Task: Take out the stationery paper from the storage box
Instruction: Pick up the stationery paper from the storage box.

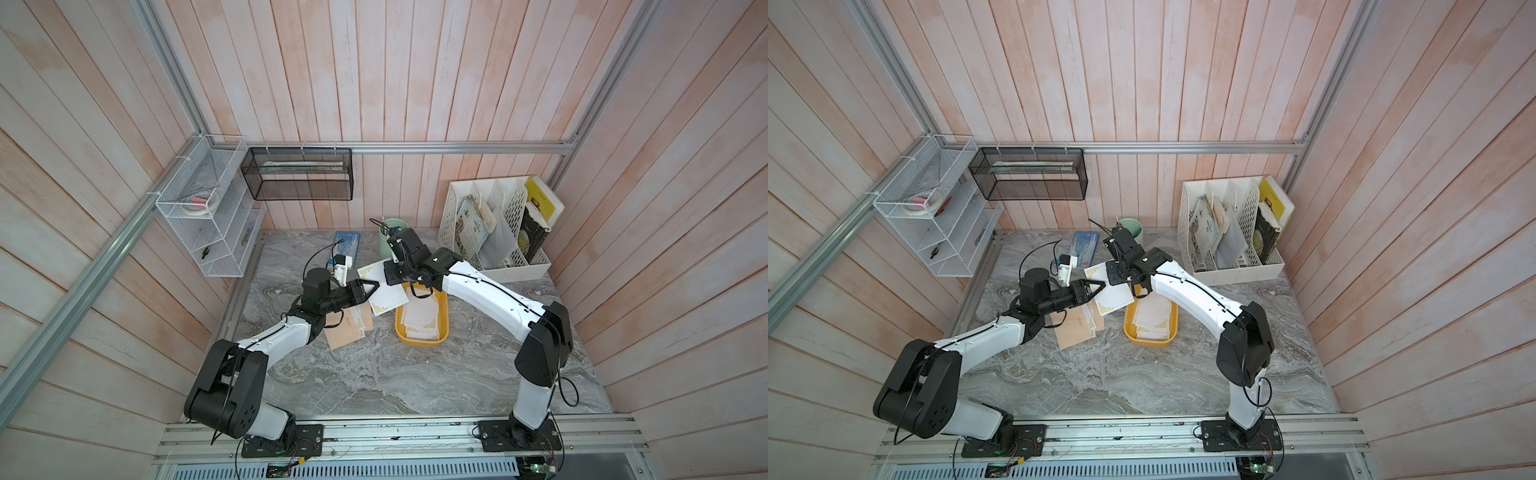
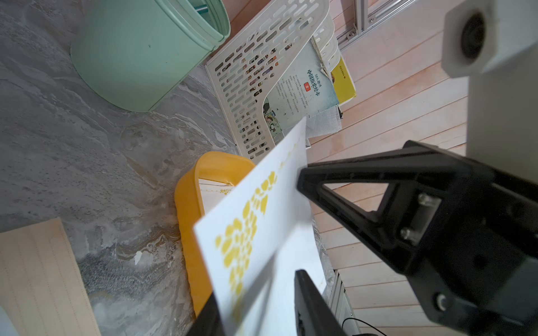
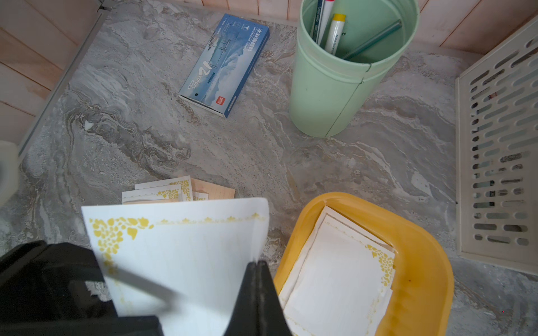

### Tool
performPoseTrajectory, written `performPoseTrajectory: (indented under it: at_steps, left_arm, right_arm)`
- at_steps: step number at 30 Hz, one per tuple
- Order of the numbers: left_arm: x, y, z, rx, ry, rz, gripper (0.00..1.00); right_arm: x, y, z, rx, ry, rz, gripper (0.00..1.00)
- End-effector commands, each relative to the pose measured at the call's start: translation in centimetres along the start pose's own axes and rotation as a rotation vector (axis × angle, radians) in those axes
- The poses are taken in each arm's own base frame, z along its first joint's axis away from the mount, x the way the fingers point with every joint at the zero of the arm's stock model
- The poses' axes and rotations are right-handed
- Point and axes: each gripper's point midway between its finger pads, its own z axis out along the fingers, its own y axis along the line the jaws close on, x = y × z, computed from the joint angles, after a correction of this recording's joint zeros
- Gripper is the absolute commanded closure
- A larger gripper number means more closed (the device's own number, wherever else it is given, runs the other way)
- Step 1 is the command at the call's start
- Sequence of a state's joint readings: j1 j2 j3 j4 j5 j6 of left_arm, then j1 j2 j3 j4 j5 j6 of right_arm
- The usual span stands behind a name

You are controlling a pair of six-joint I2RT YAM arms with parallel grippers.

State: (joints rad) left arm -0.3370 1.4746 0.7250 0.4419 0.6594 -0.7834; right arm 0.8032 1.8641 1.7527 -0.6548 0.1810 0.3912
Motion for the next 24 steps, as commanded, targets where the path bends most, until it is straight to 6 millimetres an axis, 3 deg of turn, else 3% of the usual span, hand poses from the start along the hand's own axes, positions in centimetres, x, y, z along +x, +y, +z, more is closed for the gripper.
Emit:
performPoseTrajectory:
  at_steps: [1,5,11,15,20,24]
  left_arm:
    - [-0.6,-1.1,0.3,0.036,-0.006,0.037,0.79]
    - [-0.5,-1.2,0.0,0.03,-0.004,0.045,1.0]
    - [-0.4,-2.0,-1.0,0.04,-0.017,0.084,1.0]
    - [-0.3,-2.8,-1.7,0.073,-0.015,0.109,1.0]
    - [-0.1,-4.1,-2.0,0.14,-0.01,0.127,1.0]
    - [-0.1,-5.0,-2.0,0.187,0.001,0.131,1.0]
  right_arm:
    - [-0.1,0.6,-0.1,-0.011,0.01,-0.016,1.0]
    - [-0.1,0.3,-0.1,0.002,0.004,-0.02,1.0]
    - [-0.9,-1.5,-1.4,-0.04,-0.077,0.028,0.83]
    - [-1.8,-1.7,-3.9,-0.303,-0.211,0.114,0.7]
    - [-2.0,-2.0,-8.3,-0.788,-0.332,0.244,0.53]
    - [-1.6,-0.8,-8.9,-0.92,-0.333,0.189,0.48]
